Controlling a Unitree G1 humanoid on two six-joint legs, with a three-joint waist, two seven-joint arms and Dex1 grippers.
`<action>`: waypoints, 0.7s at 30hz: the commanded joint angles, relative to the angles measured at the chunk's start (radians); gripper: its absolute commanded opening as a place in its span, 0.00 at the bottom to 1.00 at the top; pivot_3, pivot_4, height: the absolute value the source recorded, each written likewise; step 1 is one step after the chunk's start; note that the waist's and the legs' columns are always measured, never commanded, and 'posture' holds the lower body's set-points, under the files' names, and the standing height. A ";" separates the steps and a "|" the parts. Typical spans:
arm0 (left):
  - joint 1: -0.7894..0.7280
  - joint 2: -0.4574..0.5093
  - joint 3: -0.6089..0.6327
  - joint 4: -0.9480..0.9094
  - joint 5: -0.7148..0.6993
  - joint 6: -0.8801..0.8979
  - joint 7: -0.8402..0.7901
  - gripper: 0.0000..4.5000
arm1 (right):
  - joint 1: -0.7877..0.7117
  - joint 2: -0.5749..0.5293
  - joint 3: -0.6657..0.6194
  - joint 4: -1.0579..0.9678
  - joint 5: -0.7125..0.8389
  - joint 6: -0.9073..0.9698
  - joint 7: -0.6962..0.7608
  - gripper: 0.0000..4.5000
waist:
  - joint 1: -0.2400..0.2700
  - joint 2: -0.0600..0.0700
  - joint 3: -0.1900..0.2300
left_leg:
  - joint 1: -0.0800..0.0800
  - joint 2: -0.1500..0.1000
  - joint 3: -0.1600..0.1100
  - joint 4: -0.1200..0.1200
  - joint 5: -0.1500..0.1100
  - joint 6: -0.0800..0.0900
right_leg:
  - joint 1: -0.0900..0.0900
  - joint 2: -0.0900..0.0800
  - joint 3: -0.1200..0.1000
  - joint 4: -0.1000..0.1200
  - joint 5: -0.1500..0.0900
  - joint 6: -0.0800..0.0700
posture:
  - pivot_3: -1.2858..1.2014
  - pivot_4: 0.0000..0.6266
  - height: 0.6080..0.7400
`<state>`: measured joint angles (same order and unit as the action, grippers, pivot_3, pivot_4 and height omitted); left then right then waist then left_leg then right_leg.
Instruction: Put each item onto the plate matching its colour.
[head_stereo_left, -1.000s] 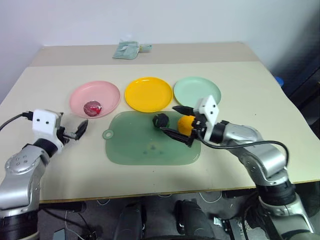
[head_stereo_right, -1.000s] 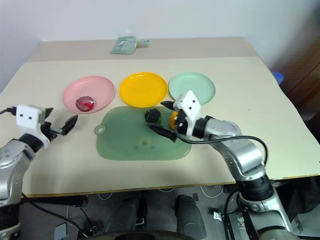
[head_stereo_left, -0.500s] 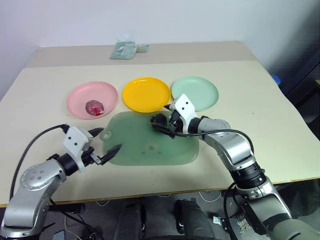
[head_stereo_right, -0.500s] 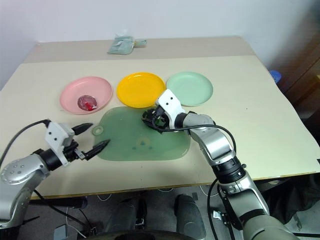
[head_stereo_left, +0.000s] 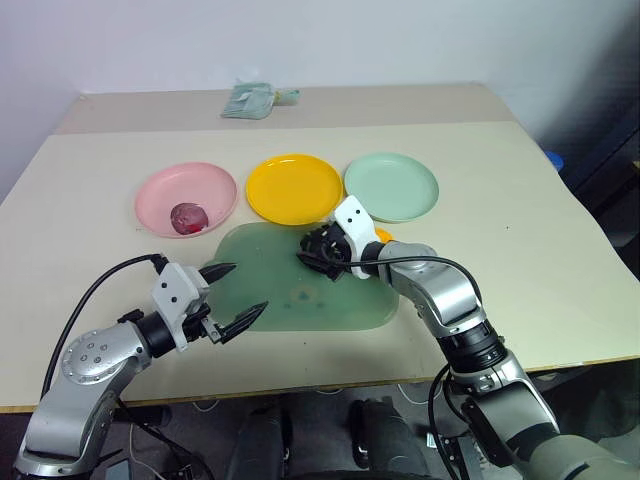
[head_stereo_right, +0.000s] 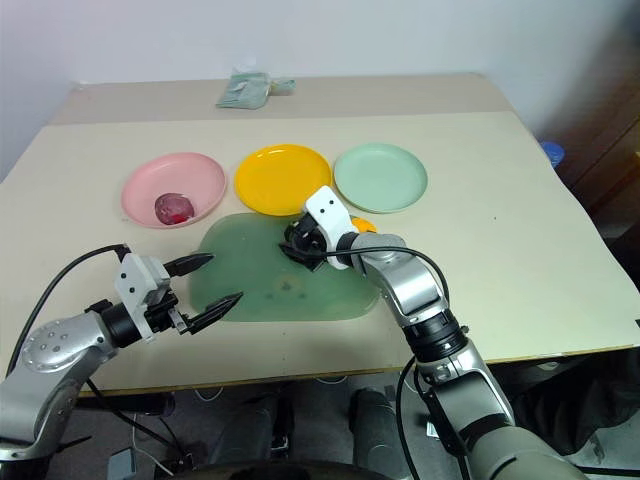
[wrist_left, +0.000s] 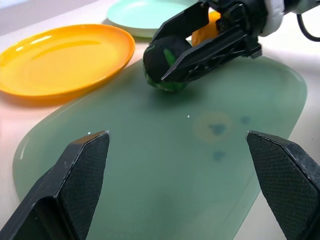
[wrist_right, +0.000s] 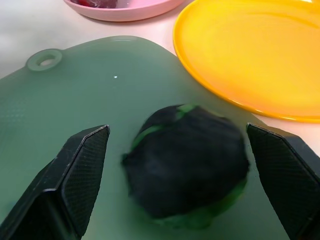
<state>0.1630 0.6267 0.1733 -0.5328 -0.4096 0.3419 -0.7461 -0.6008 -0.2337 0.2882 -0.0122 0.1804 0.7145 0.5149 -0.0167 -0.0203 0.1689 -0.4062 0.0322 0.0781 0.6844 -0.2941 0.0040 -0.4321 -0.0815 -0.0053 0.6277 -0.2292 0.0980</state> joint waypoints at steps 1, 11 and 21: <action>0.000 -0.001 -0.001 -0.041 -0.003 -0.015 0.007 1.00 | -0.020 0.010 -0.029 -0.031 0.003 -0.012 -0.005 0.59 | -0.001 0.000 0.000 | 0.000 0.000 0.000 0.000 0.000 0.000 | 0.000 0.000 0.000 0.000 0.000 0.000 | 0.52 0.24 1.00; -0.004 -0.004 -0.020 -0.046 -0.005 -0.012 0.012 1.00 | -0.111 -0.037 -0.169 -0.063 0.012 0.008 -0.039 0.50 | -0.001 0.001 0.001 | 0.000 0.000 0.000 0.000 0.000 0.000 | 0.000 0.000 0.000 0.000 0.000 0.000 | 0.52 0.24 1.00; -0.050 -0.019 -0.078 -0.058 -0.011 0.004 0.026 1.00 | -0.314 -0.117 -0.296 0.523 -0.075 -0.214 -0.138 0.50 | -0.004 0.002 0.001 | -0.001 -0.001 0.001 -0.001 0.000 0.000 | -0.001 0.001 0.000 -0.001 0.000 0.000 | 0.52 0.24 1.00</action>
<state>0.1205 0.6074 0.0965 -0.5560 -0.4107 0.3462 -0.7232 -0.8559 -0.3487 0.0133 0.4692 0.1166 0.5673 0.3788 -0.0211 -0.0184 0.1701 -0.4072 0.0309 0.0790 0.6833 -0.2941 0.0040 -0.4329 -0.0805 -0.0052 0.6264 -0.2292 0.0980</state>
